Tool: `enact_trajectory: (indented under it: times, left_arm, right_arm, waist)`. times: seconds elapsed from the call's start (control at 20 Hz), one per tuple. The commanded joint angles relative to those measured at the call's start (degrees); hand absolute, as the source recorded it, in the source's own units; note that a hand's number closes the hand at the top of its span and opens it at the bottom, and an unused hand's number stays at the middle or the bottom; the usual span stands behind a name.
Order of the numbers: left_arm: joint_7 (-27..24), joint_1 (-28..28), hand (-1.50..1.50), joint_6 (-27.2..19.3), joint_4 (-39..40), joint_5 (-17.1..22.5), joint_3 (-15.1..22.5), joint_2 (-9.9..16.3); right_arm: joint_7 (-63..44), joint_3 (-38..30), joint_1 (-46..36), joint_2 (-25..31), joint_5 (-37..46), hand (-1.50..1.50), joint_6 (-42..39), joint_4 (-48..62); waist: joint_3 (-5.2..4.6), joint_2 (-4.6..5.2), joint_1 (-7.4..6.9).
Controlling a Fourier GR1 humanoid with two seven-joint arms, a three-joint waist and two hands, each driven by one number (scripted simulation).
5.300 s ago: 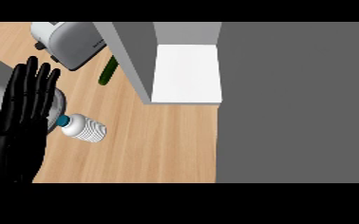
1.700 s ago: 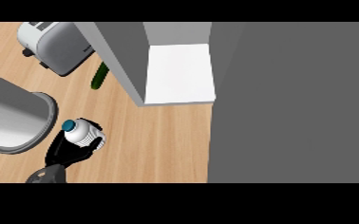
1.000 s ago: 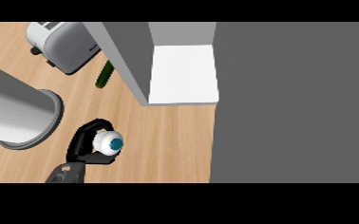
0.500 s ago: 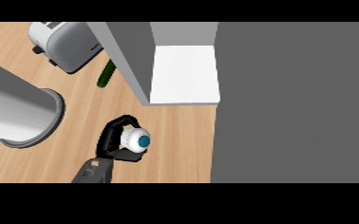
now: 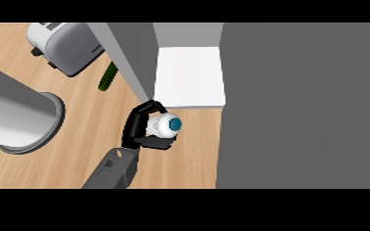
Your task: Pick up the bottled water, place it into the cabinet and close the cabinet
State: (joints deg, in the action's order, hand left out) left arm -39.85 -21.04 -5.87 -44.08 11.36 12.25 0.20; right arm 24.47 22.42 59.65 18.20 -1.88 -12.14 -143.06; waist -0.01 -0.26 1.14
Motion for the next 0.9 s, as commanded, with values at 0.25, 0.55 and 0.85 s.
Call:
enact_trajectory:
  times: [0.25, 0.55, 0.85]
  left_arm:
    - [12.7, -11.5, 1.5, -11.8, -3.0, 11.1, 9.2, -0.2]
    - [17.7, -19.7, 1.5, -20.7, 0.7, 13.7, 12.1, -0.2]
    - [20.6, -29.2, 1.5, -22.0, 8.4, 20.3, 8.9, -0.2]
  right_arm:
    - [-2.6, -2.0, -0.3, 0.4, -4.5, -1.5, -0.3, -4.8]
    - [1.7, -4.3, 3.8, 0.8, -4.9, -1.5, -1.6, -4.8]
    - [1.1, -5.3, 2.4, 1.6, -5.3, -1.5, -3.0, -5.3]
  waist:
    - [-0.04, 0.47, 0.57]
    - [-0.02, 0.44, 1.42]
    - [-0.05, 0.88, 2.49]
